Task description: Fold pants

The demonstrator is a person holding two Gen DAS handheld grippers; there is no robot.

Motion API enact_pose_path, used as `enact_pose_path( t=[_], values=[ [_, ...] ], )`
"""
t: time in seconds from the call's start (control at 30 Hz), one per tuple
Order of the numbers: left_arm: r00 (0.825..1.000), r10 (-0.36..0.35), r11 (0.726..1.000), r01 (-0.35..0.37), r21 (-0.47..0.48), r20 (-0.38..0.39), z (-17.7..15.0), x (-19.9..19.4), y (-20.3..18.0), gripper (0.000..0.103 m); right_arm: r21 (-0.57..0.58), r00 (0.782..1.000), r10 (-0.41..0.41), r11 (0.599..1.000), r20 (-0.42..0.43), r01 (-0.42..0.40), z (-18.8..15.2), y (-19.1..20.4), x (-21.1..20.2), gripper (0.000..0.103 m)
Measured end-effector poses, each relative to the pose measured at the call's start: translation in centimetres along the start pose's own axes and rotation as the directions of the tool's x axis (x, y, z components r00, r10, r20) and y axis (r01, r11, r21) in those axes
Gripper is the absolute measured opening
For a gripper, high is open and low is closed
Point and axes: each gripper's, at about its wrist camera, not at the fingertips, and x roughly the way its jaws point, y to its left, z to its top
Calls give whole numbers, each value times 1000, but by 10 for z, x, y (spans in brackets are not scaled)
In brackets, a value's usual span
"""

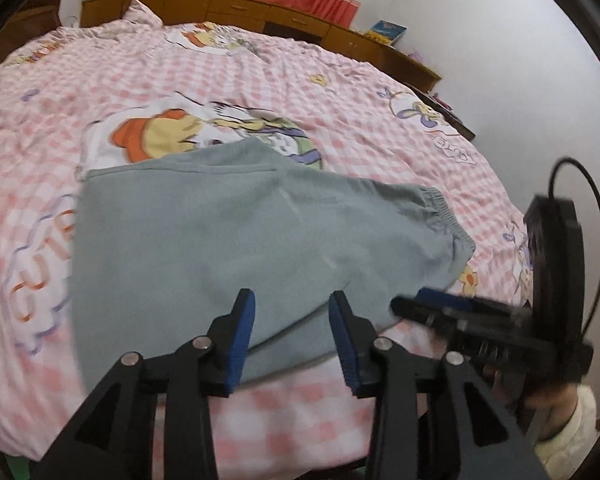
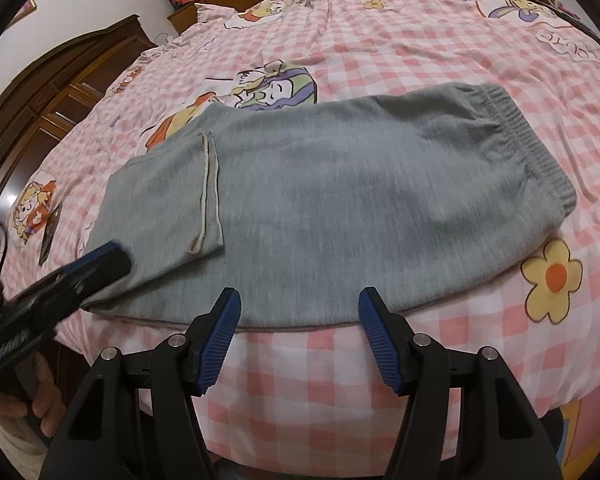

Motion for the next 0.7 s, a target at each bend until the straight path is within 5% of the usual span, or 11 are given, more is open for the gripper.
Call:
enact_pose_path(
  t=[0.3, 0.47, 0.7],
  values=[
    [969, 247, 966, -247, -75, -7, -32, -31, 48, 53, -21, 999, 43, 999, -3, -43, 17, 13, 5, 63],
    [965, 262, 957, -263, -120, -25, -48, -28, 62, 56, -7, 995, 94, 996, -28, -94, 26, 27, 15, 63],
    [944, 328, 943, -329, -42, -41, -54, -13, 59, 57, 3, 991, 131, 991, -37, -131, 44, 38, 30, 63]
  ],
)
